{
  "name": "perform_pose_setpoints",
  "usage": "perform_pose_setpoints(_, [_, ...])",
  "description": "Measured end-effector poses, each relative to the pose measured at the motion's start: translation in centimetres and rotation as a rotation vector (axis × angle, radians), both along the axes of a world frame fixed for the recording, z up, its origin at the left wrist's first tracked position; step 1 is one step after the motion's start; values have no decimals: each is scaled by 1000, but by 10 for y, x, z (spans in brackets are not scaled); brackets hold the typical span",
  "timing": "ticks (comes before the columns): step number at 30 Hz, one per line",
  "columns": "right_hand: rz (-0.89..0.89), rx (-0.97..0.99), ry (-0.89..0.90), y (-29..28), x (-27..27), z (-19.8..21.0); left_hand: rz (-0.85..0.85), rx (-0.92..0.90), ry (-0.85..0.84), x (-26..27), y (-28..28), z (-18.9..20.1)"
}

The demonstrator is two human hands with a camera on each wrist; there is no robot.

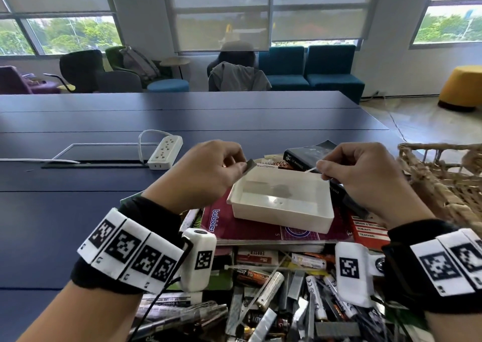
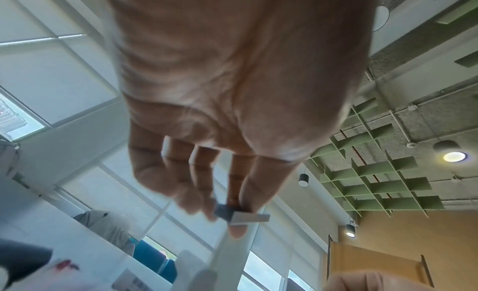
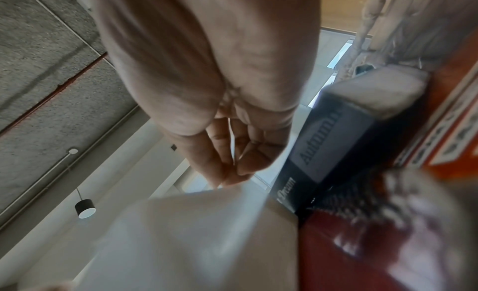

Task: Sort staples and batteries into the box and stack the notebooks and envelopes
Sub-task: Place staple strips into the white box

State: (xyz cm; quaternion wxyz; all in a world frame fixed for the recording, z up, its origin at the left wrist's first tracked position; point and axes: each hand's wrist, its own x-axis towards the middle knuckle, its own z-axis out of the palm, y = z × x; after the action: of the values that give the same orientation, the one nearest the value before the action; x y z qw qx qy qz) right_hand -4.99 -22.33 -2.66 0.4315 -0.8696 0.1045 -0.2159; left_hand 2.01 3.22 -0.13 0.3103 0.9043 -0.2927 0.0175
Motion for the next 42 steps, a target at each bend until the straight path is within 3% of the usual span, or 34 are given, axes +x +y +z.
perform_pose_setpoints(10, [-36,-155,31,-3,0,0,-41,-63,27,-1,-7,-8])
perform_pose_setpoints(15, [74,-205,98,-3,0,-2,-61,31,28,-2,-10,-11])
perform_pose_setpoints(21, [21,-277,87,-5,2,-6,-61,159,68,-1,-8,-10])
perform_pose_setpoints(34, [-12,-254,73,-1,2,-4,-54,144,63,-6,-7,-7])
perform_pose_setpoints(38, [1,-227,-32,8,-2,7,-71,79,32,-9,-8,-4])
perform_pose_setpoints(42, [141,-180,-79,23,-9,20,-54,88,9,-11,-8,-2])
